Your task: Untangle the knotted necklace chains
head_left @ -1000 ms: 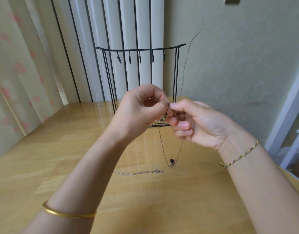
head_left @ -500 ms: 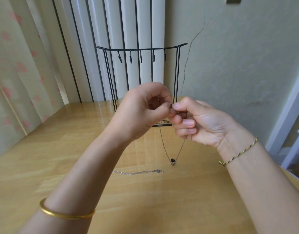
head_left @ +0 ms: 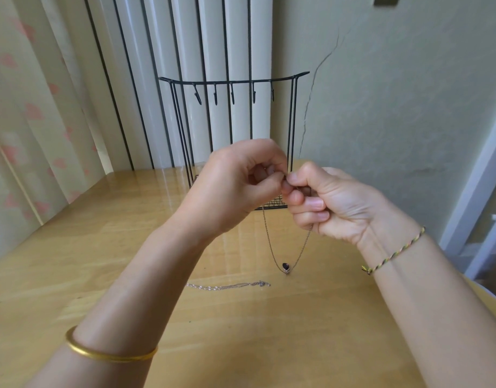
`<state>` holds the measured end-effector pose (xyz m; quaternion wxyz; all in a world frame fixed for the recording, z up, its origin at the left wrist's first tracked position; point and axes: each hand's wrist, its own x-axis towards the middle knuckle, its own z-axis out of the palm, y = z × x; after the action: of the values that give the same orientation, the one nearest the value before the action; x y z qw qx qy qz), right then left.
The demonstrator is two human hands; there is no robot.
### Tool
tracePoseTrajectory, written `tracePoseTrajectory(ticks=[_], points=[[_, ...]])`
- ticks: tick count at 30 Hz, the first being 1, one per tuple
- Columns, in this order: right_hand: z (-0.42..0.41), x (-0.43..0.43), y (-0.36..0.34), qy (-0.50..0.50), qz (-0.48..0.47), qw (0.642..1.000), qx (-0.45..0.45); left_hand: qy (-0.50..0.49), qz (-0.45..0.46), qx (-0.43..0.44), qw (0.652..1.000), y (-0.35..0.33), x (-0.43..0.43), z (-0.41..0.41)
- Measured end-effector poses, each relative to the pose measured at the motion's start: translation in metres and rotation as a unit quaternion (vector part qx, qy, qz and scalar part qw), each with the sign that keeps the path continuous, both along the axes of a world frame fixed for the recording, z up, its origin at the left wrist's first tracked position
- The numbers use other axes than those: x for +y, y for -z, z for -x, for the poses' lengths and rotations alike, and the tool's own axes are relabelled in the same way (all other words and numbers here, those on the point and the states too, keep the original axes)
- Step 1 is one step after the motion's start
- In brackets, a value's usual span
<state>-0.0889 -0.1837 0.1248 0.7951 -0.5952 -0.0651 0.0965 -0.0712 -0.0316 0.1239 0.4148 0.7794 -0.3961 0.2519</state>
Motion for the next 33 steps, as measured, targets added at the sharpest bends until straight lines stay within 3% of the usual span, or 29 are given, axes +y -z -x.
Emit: tracePoseTrajectory(ticks=[11, 25, 33], points=[[-0.002, 0.004, 0.003, 0.036, -0.020, 0.999, 0.006, 0.005, 0.030, 0.104, 0.994, 0.000, 0.000, 0.002], [-0.001, 0.006, -0.003, 0.050, 0.019, 0.998, -0.020, -0.050, 0.000, 0.103, 0.993, -0.016, -0.001, 0.019], [0.005, 0.010, -0.004, 0.059, 0.088, 0.988, -0.112, -0.038, 0.015, 0.150, 0.988, -0.020, 0.003, 0.020]])
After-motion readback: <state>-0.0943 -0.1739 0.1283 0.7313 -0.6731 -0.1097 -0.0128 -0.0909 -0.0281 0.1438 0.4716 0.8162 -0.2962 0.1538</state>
